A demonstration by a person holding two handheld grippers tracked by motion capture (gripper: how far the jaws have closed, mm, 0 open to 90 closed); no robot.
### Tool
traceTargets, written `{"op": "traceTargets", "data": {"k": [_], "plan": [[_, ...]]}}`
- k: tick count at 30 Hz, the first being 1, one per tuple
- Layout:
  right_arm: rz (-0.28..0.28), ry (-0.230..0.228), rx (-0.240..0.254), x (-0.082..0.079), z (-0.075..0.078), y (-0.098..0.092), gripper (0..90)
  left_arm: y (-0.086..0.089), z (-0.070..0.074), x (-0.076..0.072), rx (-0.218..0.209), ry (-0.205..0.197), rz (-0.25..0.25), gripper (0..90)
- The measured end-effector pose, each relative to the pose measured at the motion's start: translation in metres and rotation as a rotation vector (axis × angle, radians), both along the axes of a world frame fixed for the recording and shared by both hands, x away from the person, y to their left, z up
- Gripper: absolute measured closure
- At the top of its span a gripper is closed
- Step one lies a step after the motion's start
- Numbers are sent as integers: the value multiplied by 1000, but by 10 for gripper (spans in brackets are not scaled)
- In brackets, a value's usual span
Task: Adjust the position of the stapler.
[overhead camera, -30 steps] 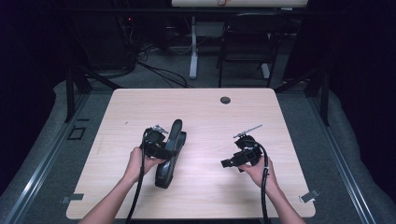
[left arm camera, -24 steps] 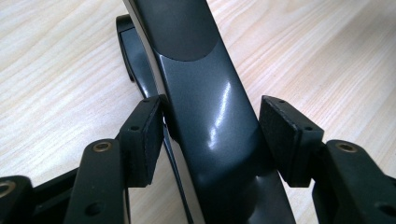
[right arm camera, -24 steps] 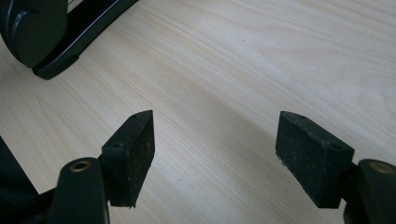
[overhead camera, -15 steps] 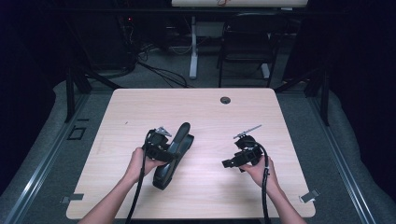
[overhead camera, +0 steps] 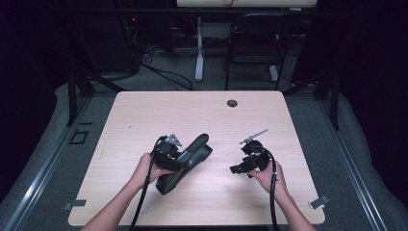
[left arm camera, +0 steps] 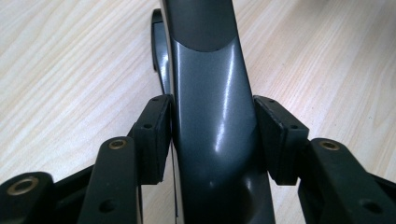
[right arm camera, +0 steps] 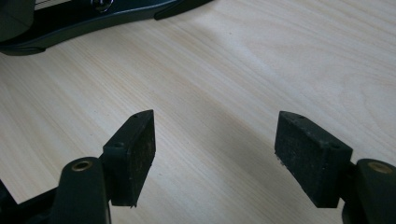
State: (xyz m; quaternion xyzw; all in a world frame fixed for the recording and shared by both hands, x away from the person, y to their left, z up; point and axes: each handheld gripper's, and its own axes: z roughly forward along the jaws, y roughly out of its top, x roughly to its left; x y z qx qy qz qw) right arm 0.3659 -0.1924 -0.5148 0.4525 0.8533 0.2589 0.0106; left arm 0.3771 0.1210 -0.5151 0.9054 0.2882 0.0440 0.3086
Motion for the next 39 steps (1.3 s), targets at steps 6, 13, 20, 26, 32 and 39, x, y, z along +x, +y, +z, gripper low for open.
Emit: {"op": "traceTargets", "data": {"k": [6,13,20,26,32,39], "plan": [[-4,-4,0,0,0,0,290,-2,0,-3,-4,-18,-37,514],[7,1,1,0,0,0,289,-4,0,-7,1,-41,-97,527],[44,-7,15,-1,1,3,280,-4,0,-8,-7,-29,-178,527],[120,-45,41,-4,4,9,248,-5,-1,-10,-23,-14,-240,527],[174,-83,80,-7,8,21,228,-7,-2,-13,-35,-9,-269,527],[207,-176,100,-10,18,35,230,1,2,-15,-44,58,-130,416]]}}
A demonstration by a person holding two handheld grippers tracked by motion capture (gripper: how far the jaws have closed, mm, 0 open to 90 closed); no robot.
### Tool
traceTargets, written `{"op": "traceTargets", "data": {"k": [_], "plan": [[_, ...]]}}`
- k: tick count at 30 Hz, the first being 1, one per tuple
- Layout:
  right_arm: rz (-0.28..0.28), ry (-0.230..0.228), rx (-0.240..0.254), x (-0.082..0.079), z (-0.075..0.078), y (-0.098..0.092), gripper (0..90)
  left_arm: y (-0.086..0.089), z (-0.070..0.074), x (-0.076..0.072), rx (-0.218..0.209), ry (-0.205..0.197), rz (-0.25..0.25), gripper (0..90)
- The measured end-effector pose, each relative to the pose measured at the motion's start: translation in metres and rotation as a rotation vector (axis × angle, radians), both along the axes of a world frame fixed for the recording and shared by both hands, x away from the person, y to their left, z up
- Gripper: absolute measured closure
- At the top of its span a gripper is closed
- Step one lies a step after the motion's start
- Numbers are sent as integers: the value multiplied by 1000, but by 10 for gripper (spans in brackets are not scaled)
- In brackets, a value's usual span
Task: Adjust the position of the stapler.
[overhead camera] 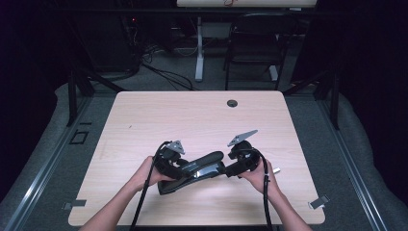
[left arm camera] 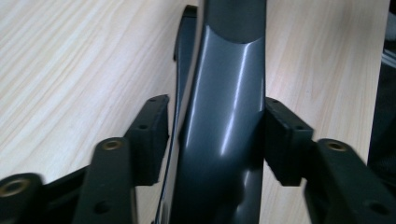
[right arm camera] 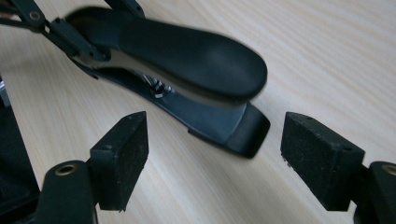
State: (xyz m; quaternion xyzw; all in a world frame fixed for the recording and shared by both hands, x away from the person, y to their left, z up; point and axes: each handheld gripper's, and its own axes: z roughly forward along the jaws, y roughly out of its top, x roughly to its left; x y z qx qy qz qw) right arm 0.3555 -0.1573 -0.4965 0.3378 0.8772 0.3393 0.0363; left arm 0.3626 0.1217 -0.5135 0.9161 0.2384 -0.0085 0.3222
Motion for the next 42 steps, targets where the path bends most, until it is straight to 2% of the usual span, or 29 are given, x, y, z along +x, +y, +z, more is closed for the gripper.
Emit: {"op": "traceTargets", "data": {"k": [2,3,6,8,9,10,11,12,13,15,18,20,25,29,32,36,42], "plan": [[3,-10,29,1,3,2,230,15,8,-7,-9,-3,45,348],[3,-10,29,1,3,2,230,15,8,-7,-9,-3,45,342],[5,-21,27,2,3,5,230,30,14,-12,-41,4,101,317],[9,-30,35,5,4,6,232,36,12,-16,-48,15,121,304],[6,-36,43,9,4,9,235,37,7,-19,-37,35,113,302],[7,-31,45,11,5,10,237,37,7,-19,-37,35,113,303],[6,-42,56,13,5,11,244,34,3,-21,-3,45,101,325],[6,-42,56,13,5,11,244,34,3,-21,-3,45,101,376],[11,-62,70,15,5,14,263,33,2,-20,4,50,100,389],[24,-68,86,16,4,17,266,32,0,-19,5,51,112,393],[29,-62,78,16,2,19,269,32,-3,-18,8,57,103,400],[41,-64,82,16,-1,20,286,31,-6,-19,21,49,93,413],[29,-77,72,15,-2,22,326,26,-11,-20,52,20,72,423],[23,-64,102,16,-4,18,344,25,-10,-18,54,27,61,425],[19,-62,107,16,-4,18,346,25,-10,-16,59,37,58,423],[21,-58,102,15,-3,17,350,26,-13,-13,42,50,39,422],[24,-46,94,14,-2,17,359,19,-14,-14,54,16,13,433]]}}
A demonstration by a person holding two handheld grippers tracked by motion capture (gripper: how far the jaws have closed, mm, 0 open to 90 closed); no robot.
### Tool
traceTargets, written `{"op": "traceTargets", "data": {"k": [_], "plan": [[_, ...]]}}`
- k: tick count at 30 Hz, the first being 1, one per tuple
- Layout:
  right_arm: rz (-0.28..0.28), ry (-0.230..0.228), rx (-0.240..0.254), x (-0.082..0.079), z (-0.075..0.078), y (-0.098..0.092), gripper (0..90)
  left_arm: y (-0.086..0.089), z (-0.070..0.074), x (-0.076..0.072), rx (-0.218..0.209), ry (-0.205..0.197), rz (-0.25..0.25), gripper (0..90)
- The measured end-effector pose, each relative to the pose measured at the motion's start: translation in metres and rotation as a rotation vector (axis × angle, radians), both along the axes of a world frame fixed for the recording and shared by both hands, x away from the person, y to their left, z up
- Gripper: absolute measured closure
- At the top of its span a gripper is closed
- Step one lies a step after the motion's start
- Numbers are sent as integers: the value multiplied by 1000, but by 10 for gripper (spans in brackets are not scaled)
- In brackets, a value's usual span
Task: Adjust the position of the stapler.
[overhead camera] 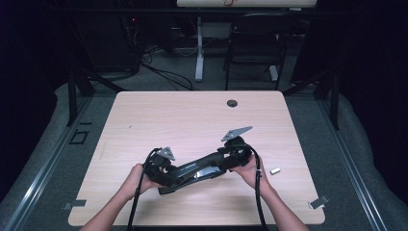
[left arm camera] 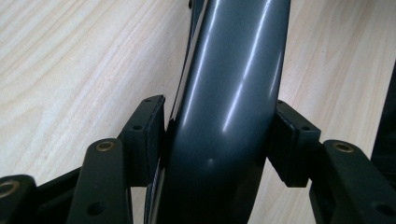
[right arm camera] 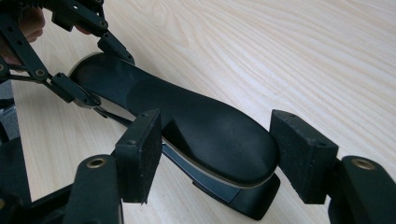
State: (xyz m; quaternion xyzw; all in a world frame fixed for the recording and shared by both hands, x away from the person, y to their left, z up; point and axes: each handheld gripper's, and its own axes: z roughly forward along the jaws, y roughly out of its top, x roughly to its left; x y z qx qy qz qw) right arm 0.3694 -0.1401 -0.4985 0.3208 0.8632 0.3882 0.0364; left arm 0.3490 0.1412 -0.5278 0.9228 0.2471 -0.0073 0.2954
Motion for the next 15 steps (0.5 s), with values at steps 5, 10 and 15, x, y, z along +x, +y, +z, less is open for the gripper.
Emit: {"op": "traceTargets", "data": {"k": [5,10,15], "plan": [[1,15,-18,-2,2,0,369,-2,-1,0,-1,-18,-25,442],[7,31,-33,-3,4,0,379,-2,-1,0,-1,-20,-42,443],[11,45,-57,-8,6,-2,394,-3,-1,1,2,-26,-78,446]]}}
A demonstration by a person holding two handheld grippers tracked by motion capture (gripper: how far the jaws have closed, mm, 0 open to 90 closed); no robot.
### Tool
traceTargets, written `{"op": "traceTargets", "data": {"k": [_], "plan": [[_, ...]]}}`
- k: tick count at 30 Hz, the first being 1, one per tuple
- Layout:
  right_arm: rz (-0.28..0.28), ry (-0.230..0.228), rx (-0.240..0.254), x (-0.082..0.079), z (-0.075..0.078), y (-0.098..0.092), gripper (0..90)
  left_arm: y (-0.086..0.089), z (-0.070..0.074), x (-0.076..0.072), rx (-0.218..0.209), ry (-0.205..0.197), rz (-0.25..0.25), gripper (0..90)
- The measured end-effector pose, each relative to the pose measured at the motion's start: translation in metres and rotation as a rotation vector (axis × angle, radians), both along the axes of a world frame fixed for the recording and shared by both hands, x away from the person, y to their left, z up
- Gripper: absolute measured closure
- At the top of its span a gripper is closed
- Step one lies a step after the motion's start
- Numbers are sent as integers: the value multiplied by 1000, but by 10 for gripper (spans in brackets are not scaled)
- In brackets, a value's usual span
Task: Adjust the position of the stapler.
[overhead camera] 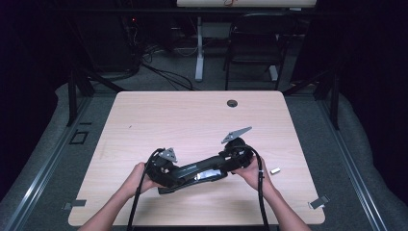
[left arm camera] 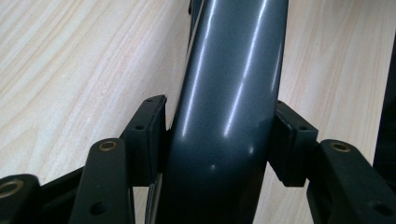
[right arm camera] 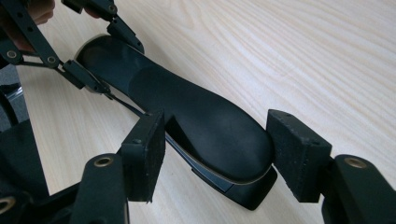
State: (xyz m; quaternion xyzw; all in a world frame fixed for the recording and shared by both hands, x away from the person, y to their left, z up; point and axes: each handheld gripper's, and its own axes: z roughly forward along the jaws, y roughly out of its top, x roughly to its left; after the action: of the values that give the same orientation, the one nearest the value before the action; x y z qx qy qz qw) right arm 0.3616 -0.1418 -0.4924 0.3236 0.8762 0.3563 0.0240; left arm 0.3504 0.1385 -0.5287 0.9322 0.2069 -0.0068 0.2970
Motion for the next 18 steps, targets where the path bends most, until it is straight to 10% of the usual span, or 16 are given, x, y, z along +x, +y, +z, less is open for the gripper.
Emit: {"op": "traceTargets", "data": {"k": [18], "plan": [[10,30,-45,-11,4,-4,423,-4,0,7,4,-3,-126,449]]}}
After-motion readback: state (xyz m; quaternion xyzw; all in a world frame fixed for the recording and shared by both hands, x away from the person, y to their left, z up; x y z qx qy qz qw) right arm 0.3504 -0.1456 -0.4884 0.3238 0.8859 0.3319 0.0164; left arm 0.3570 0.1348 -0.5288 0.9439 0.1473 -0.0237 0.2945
